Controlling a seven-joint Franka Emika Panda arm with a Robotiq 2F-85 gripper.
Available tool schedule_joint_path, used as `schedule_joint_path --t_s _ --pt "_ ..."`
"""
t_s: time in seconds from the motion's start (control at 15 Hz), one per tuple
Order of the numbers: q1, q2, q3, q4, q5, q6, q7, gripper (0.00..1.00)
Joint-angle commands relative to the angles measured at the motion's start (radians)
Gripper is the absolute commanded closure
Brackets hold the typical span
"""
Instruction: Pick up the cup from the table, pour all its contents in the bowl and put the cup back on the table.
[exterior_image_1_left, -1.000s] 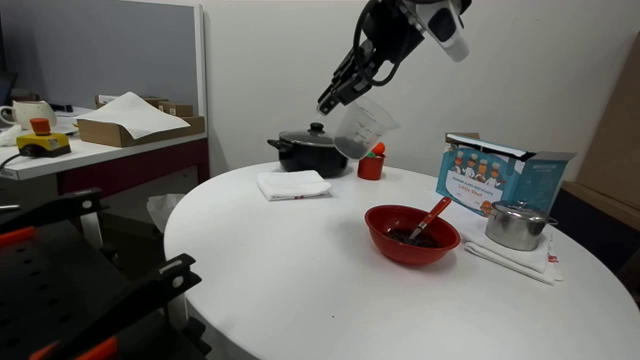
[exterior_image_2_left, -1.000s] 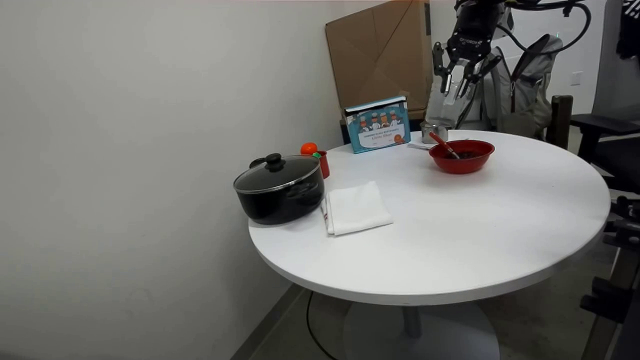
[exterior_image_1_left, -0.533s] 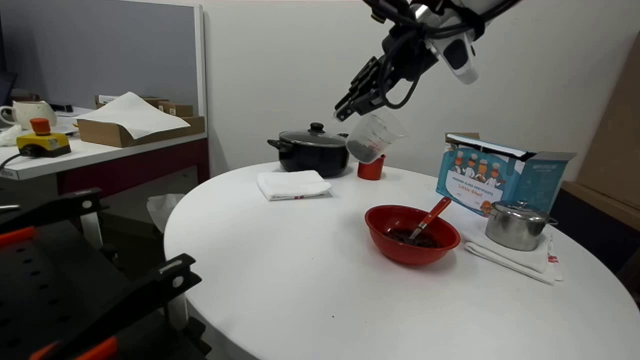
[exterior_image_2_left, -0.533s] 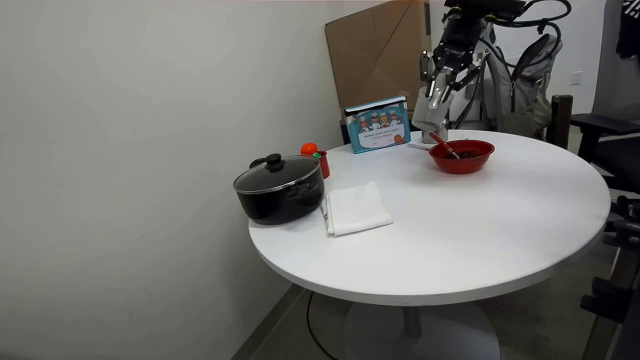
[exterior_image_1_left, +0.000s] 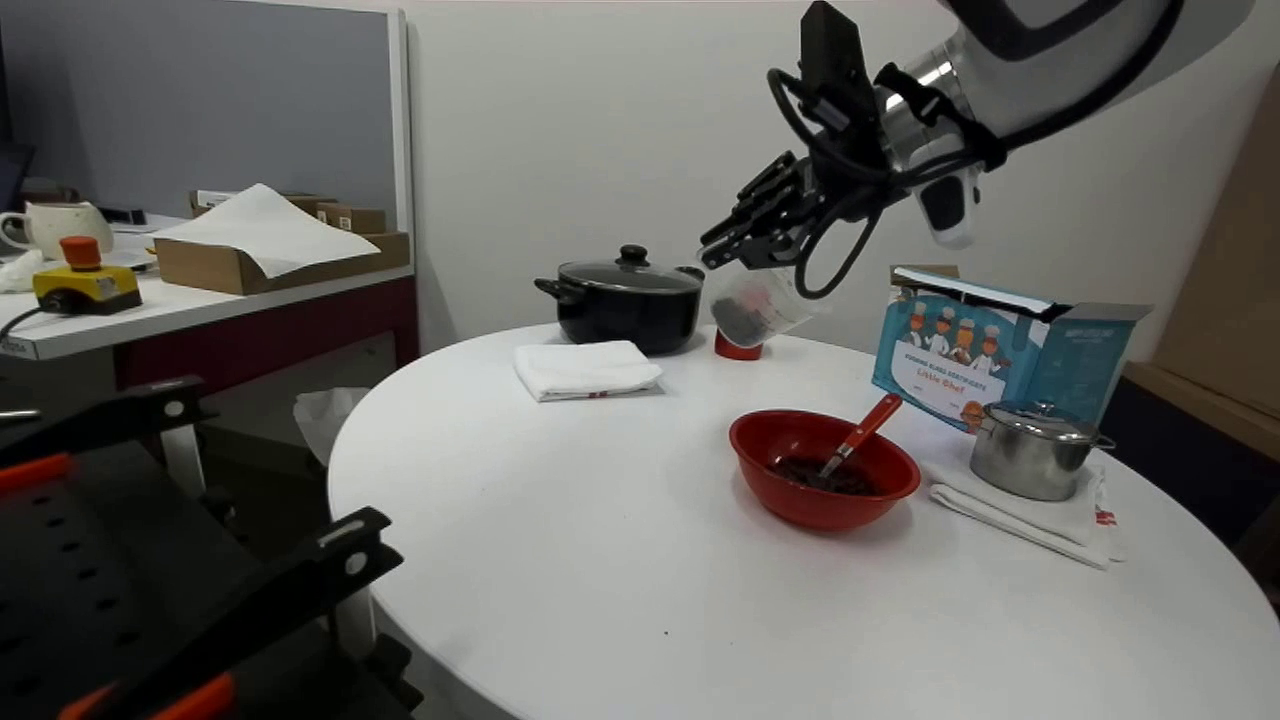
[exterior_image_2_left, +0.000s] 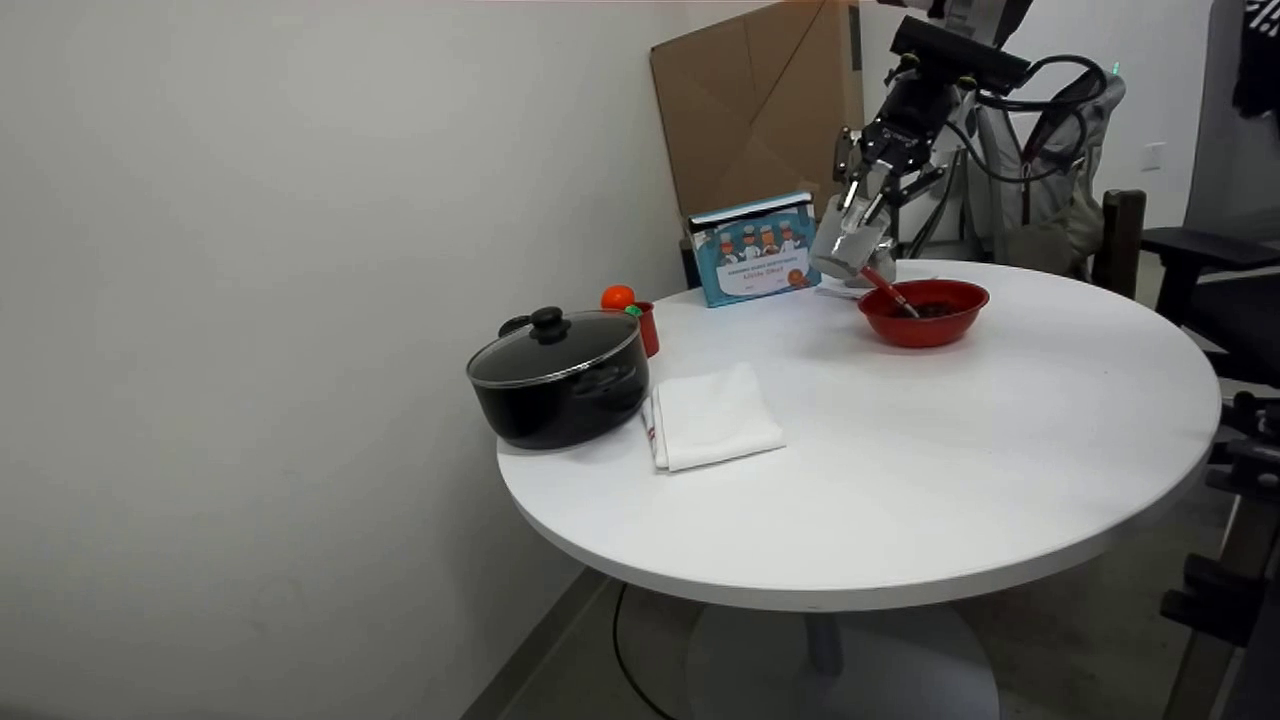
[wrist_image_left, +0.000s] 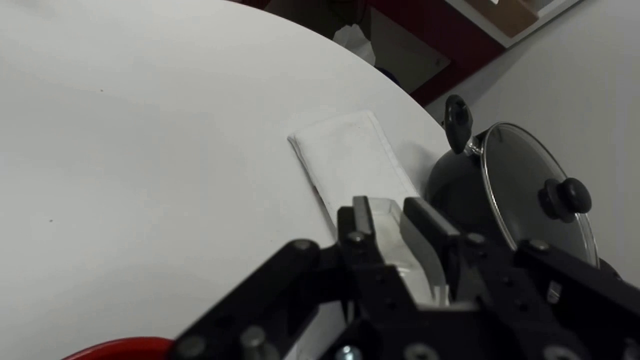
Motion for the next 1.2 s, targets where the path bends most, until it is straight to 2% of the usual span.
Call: schedule_joint_path --t_s 0.0,0.47,1.13 --pt "-0.034 0.071 0.003 0.073 0.068 -0.09 -0.05 0.94" --pt "-0.1 0.14 -0.006 0.056 0.27 -0.17 -0.145 0.94" --pt "-0.133 0.226 -0.023 0.033 0.474 -0.317 -0.241 0.94"
